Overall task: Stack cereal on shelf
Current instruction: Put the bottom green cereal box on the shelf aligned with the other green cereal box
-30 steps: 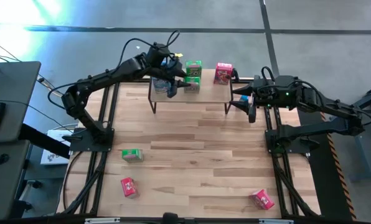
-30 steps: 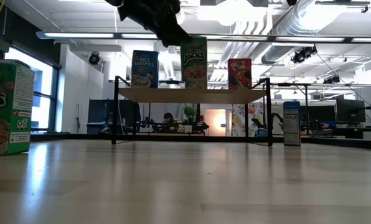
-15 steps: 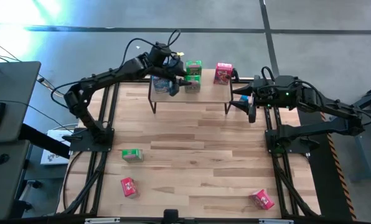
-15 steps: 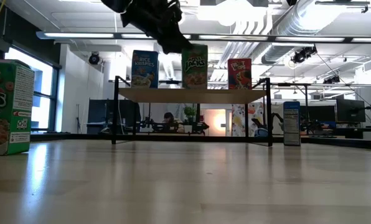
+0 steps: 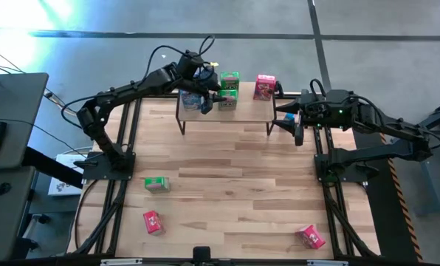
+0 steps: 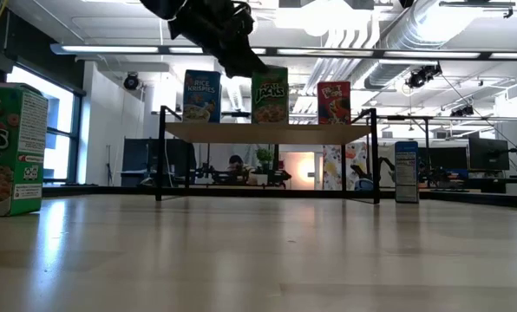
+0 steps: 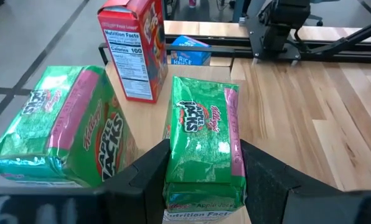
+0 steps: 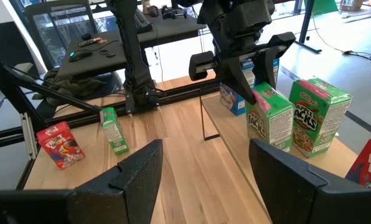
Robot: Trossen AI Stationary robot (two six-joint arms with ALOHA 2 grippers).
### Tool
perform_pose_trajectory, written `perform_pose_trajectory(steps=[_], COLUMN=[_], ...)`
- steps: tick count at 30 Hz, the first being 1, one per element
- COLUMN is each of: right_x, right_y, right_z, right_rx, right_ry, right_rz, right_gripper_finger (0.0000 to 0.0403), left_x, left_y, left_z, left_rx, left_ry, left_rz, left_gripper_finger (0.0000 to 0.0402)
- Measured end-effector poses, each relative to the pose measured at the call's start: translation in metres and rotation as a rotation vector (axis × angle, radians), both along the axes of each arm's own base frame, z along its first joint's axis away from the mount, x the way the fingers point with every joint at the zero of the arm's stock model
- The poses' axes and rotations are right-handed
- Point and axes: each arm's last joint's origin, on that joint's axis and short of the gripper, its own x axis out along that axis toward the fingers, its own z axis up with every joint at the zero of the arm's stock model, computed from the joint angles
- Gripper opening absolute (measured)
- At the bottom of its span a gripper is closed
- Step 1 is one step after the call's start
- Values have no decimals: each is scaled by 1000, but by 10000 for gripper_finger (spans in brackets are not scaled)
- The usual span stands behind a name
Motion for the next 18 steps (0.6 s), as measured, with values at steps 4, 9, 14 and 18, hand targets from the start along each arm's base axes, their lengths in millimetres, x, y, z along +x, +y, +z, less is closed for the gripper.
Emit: perform_pose_trajectory(steps=[4, 9, 14, 18], right_x=[0, 0, 0, 0], right_y=[0, 0, 0, 0], right_z=[0, 0, 0, 0], right_rx=[0, 0, 0, 0], right_ry=[0, 0, 0, 0], right_rz=[0, 0, 0, 0], right_gripper_finger=[232, 232, 232, 232], left_x=[0, -1, -1, -1], left_y=[0, 1, 4, 5], left_z=[0, 0, -2, -2], left_rx=[0, -3, -9, -6], left_ry=[-1, -3, 3, 0], left_rz=[0, -2, 3, 3], left_gripper_finger=[157, 157, 172, 186])
